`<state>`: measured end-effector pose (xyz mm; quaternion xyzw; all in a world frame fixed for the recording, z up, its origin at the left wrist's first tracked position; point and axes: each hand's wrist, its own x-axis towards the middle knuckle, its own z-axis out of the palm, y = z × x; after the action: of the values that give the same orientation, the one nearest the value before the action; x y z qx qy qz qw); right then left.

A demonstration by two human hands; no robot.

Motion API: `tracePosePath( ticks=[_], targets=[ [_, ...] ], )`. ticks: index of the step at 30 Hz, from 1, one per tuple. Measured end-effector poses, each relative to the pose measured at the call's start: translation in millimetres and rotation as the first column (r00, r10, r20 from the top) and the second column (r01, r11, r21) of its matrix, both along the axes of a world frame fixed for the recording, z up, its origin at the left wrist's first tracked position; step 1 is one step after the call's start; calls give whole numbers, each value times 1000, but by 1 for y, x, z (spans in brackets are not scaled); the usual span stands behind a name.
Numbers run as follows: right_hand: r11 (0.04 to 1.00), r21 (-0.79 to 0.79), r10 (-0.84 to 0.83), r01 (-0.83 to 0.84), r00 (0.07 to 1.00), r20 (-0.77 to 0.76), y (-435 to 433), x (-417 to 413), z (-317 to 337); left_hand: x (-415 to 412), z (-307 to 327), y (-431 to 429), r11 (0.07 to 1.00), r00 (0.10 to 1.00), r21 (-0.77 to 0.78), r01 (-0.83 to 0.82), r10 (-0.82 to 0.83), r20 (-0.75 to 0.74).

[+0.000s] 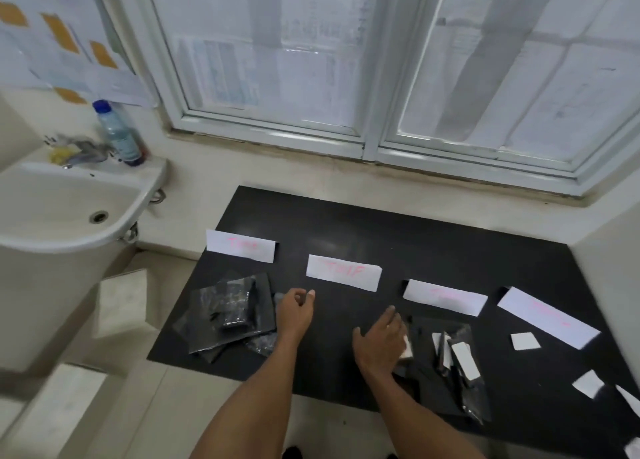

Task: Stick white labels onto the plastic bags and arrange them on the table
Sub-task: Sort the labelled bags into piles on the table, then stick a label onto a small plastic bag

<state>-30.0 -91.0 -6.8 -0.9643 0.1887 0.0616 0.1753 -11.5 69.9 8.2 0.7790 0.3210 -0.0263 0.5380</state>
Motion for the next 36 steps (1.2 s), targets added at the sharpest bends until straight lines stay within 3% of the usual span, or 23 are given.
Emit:
tracePosePath(
  ticks=[3,7,10,13,15,20,26,33,36],
  targets=[
    [962,235,151,-140,988,-29,52,16,2,-1,6,41,983,992,149,-104,93,81],
    [799,579,260,-162,962,-89,136,26,4,-10,1,111,890,938,304,-341,345,45],
    [734,657,359,-174,920,-157,185,25,6,-19,-12,150,891,885,135,-433,449,-126],
    [693,703,435,-159,870,-233,217,18,0,-23,-22,164,934,893,-12,-356,337,-299],
    [700,697,442,-157,862,-250,226,14,-7,-26,-30,167,949,908,-88,-304,260,-328],
    [664,746,335,-46,911,-241,228,18,-10,-30,-36,164,900,926,-247,-360,312,-214],
    [585,811,226,1,960,-164,212,22,9,-12,-14,153,756,893,-498,-424,440,-93],
    [564,824,-106,57,994,4,116,46,49,36,28,60,715,963,-673,-191,269,12],
    [519,835,-316,182,949,-10,36,57,59,58,39,-14,692,998,-722,-6,49,39]
  ],
)
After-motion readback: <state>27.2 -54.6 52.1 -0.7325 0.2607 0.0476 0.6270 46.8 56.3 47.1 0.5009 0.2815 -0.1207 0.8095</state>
